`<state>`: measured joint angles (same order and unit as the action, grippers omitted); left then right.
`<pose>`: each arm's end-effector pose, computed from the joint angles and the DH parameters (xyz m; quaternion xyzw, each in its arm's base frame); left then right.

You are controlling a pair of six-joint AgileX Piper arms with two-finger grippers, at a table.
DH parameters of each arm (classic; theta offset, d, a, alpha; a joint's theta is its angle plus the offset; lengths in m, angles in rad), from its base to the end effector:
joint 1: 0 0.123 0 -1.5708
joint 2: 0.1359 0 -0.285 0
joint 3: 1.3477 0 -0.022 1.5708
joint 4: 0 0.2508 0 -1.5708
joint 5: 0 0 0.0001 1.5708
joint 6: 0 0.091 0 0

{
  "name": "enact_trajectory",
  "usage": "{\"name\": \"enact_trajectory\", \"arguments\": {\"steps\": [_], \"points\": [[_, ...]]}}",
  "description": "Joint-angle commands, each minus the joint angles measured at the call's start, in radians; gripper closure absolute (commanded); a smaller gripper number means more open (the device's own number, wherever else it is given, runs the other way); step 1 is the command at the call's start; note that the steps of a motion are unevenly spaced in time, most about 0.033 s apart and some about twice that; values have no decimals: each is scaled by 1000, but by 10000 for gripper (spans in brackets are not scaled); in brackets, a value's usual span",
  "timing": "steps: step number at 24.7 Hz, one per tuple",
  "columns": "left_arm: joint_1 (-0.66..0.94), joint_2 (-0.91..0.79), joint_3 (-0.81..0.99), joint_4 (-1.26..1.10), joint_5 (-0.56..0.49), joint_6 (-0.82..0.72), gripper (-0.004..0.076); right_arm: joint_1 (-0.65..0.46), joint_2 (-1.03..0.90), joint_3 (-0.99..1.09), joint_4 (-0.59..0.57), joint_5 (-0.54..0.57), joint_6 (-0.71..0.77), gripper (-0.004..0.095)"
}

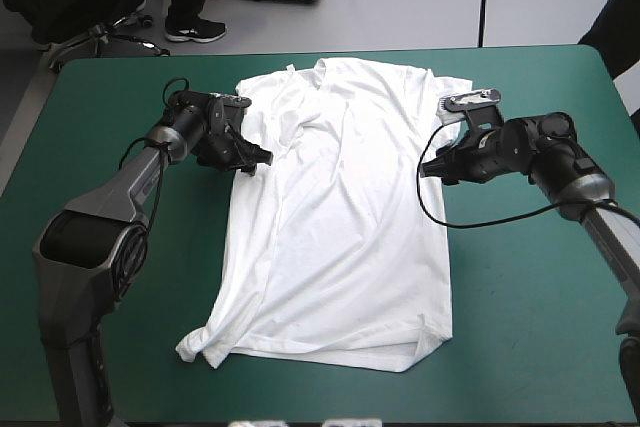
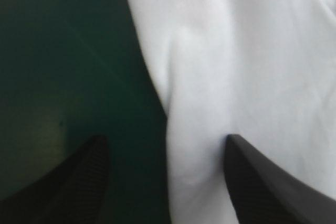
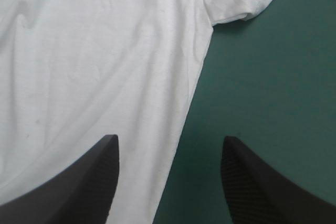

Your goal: Fold the cloth

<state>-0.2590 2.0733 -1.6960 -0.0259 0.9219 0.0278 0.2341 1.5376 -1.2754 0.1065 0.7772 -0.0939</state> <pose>0.4329 -0.1166 0.2160 0.1348 0.9746 -0.0321 0.1759 0.3221 0.0838 0.3107 -0.1308 0.9425 0.0683 0.2999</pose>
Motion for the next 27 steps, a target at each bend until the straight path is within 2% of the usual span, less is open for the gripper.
{"name": "enact_trajectory", "arguments": {"steps": [1, 2, 6, 12, 20, 27], "points": [[-1, -59, -35, 7, 2, -10, 318, -2, -12, -37, 1, -45, -12, 354], [-1, -59, -35, 7, 2, -10, 340, -2, -6, -37, 1, -45, -12, 354], [-4, -48, -35, -25, 0, 5, 530, -2, 33, -50, 2, -36, -12, 354], [-11, -13, -35, -114, 12, 53, 736, -2, 116, -143, 1, 13, -39, 354], [-22, -13, -37, -124, 39, 53, 741, -2, 266, -248, -16, 21, -39, 354], [-22, -13, -37, -124, 52, 53, 741, -2, 386, -371, -75, 80, -12, 354]]}}
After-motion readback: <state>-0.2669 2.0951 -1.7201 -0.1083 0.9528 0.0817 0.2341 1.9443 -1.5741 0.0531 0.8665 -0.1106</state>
